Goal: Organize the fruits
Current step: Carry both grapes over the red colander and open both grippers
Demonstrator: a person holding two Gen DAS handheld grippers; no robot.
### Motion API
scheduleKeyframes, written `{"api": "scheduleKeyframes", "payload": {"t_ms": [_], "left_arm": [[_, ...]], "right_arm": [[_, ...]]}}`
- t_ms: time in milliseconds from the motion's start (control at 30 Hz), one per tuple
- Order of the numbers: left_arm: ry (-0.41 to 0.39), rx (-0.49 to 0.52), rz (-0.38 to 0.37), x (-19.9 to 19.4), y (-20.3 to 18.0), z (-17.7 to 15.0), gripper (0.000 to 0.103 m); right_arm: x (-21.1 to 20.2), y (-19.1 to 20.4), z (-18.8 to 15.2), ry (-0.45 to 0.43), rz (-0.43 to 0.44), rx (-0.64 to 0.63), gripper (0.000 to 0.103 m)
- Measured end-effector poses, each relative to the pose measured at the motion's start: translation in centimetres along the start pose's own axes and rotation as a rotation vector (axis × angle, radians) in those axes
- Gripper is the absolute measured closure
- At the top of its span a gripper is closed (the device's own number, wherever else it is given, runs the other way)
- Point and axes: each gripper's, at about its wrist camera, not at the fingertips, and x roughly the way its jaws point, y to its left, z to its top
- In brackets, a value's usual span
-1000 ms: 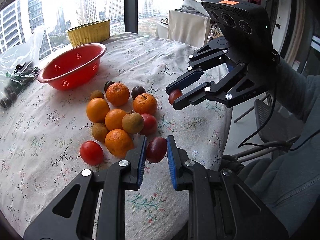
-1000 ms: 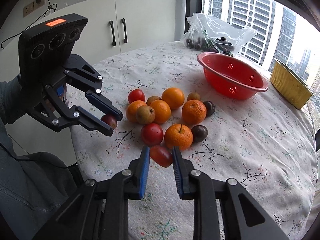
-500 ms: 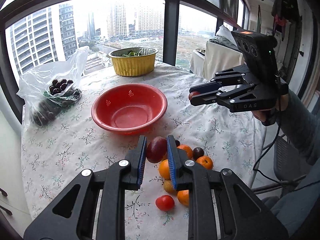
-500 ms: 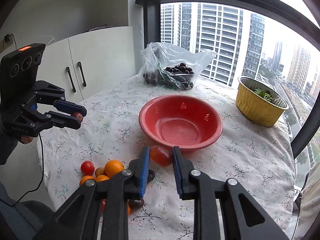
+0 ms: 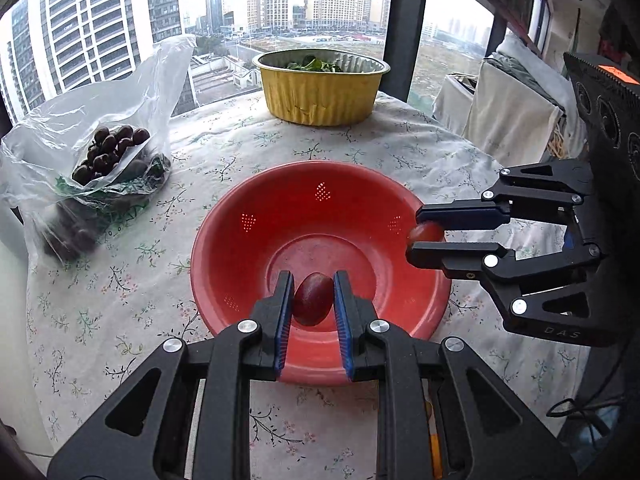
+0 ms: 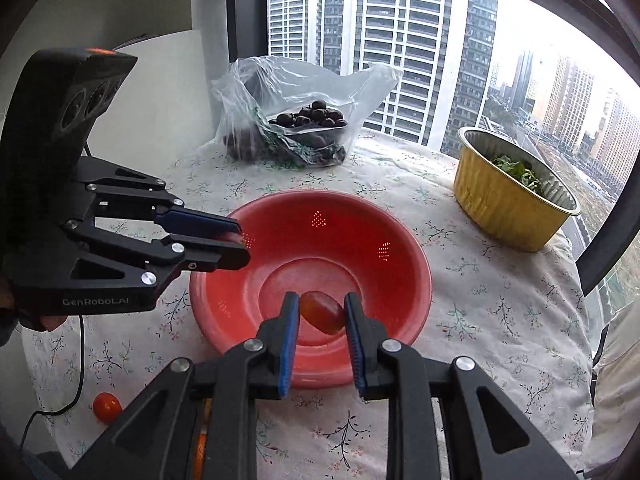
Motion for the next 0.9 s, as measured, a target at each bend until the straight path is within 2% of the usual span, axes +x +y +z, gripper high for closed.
{"api": "scheduleKeyframes", "payload": {"t_ms": [133, 233, 400, 667, 700, 733, 800, 833, 900], "left_arm": [[0.03, 0.022, 0.036, 2.7, -0.2, 0.7, 0.084], [0.061, 0.05, 0.053, 4.2, -0.4, 0.1, 0.084], [0.09, 0.071, 0.07, 5.4, -0.4, -1.5, 0.084], [0.117, 0.061, 0.096, 6.8, 0.2, -1.9, 0.083], [0.118, 0.058, 0.096, 6.9, 0.3, -1.9, 0.083], [0.118, 0.055, 0.096, 6.9, 0.3, -1.9, 0.082], [0.112, 0.054, 0.095, 6.9, 0.3, -1.9, 0.07], [0.106, 0.053, 0.109, 6.8, 0.3, -1.9, 0.067], [0.091, 0.04, 0.116, 6.5, 0.5, -1.8, 0.055]], "right_arm": [[2.4, 0.3, 0.4, 0.04, -0.026, -0.035, 0.078], [3.7, 0.4, 0.5, 0.064, -0.043, -0.055, 0.078], [5.5, 0.3, 0.6, 0.109, -0.048, -0.065, 0.078], [6.7, 0.0, 0.1, 0.144, -0.066, -0.068, 0.076], [6.8, 0.0, 0.0, 0.146, -0.065, -0.066, 0.072], [6.8, 0.0, 0.0, 0.145, -0.063, -0.062, 0.063], [6.7, 0.0, 0.0, 0.136, -0.061, -0.061, 0.056], [6.6, 0.1, -0.1, 0.137, -0.062, -0.065, 0.056], [6.4, 0.1, -0.1, 0.133, -0.07, -0.068, 0.056]]}}
